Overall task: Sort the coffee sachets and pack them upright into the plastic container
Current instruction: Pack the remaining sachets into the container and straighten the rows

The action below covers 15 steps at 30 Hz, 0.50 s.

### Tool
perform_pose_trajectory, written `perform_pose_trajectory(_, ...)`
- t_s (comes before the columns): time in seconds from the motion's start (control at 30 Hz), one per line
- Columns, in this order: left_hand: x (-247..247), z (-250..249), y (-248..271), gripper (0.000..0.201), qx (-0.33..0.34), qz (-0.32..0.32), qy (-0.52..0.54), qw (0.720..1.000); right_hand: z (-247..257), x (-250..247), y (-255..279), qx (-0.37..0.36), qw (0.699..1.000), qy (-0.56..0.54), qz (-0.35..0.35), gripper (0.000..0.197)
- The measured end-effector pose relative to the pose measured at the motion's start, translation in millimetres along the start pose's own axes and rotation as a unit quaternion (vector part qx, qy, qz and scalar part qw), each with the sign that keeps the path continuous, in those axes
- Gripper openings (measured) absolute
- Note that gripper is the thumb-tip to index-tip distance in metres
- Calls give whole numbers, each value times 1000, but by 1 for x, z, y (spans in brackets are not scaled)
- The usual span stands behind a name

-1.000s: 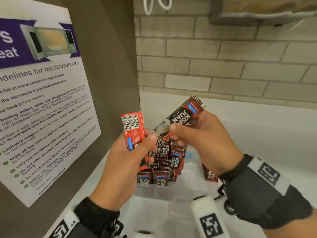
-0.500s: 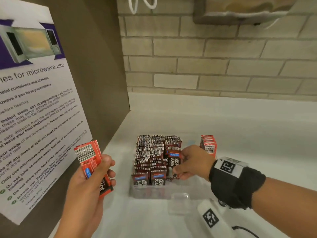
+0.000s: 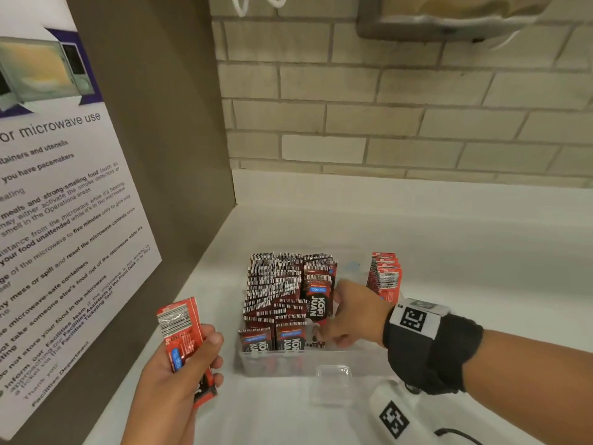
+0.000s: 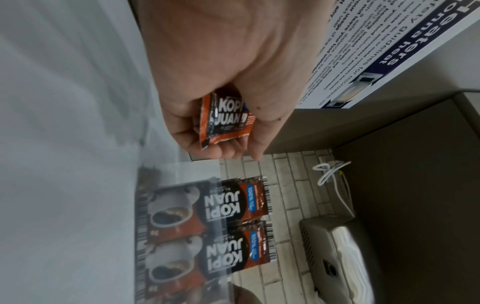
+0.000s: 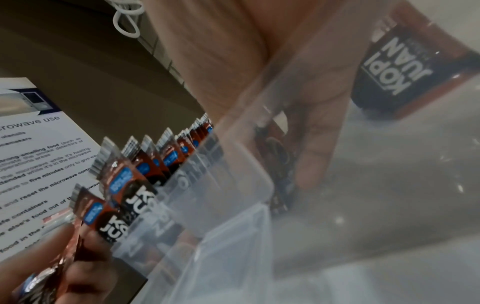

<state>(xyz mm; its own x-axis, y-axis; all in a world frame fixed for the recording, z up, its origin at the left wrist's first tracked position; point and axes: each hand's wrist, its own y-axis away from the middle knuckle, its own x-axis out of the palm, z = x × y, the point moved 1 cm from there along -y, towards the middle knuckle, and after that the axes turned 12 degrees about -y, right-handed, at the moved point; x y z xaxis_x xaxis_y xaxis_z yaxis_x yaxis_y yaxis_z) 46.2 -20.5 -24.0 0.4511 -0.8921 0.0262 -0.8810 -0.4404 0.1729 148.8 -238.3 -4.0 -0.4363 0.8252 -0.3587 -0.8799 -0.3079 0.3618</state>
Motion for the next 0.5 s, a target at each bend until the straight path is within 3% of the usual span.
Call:
perform_pose_trajectory(0.17,7,12,0,17,-19,10,-34,999,-3,-1,0,27,999,30,1,30)
perform_pose_trajectory(0.37,13,15,-2,19,-14,32,-62,997,-3,8,-9,5,999,46,12,17)
perform_pose_trajectory(0.5,14,17,-4,19,-18,34,-64,997,-4,14,-12,-22,998,47,-21,38)
